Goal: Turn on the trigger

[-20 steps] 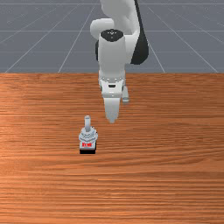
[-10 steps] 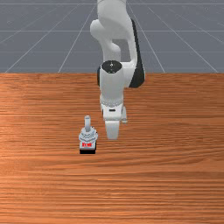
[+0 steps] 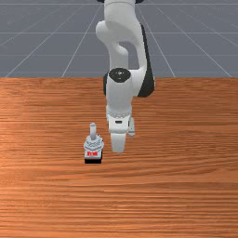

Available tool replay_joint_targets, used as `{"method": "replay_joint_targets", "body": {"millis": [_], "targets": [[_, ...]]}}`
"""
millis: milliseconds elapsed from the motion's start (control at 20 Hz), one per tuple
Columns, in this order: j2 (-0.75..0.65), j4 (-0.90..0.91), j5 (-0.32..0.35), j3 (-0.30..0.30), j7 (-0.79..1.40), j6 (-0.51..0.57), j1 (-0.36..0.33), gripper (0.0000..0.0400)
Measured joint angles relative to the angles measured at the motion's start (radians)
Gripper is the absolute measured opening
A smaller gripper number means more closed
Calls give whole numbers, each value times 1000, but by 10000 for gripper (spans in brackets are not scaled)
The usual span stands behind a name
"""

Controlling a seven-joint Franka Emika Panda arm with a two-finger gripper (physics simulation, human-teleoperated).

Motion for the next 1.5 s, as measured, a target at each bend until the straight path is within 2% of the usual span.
{"method": "replay_joint_targets", "body": {"millis": [300,550,600,700,750,800,850,1050,1150,1200,1250,1300,1350,1400,1450,1500], "targets": [[9,2,17,21,-38,7,-22,0],[18,4,0,10,-31,15,-12,0],[21,5,29,33,-53,14,-34,0],[23,5,33,37,-57,16,-38,0],[10,-30,8,13,-28,81,-15,0],[0,-54,8,12,-28,108,-15,0],[-5,-57,8,12,-28,86,-15,0],[-124,-300,6,11,-26,248,-14,0],[-158,-367,5,10,-26,270,-14,0],[-173,-423,5,9,-25,369,-13,0],[-187,-445,4,9,-25,363,-13,0],[-197,-439,-94,-90,86,270,87,0],[-219,-478,-16,17,-72,297,-22,0],[-236,-512,-18,17,-76,314,-23,0],[-204,-435,-4,6,-28,152,-8,0],[-197,-424,-7,3,-43,130,-15,0]]}}
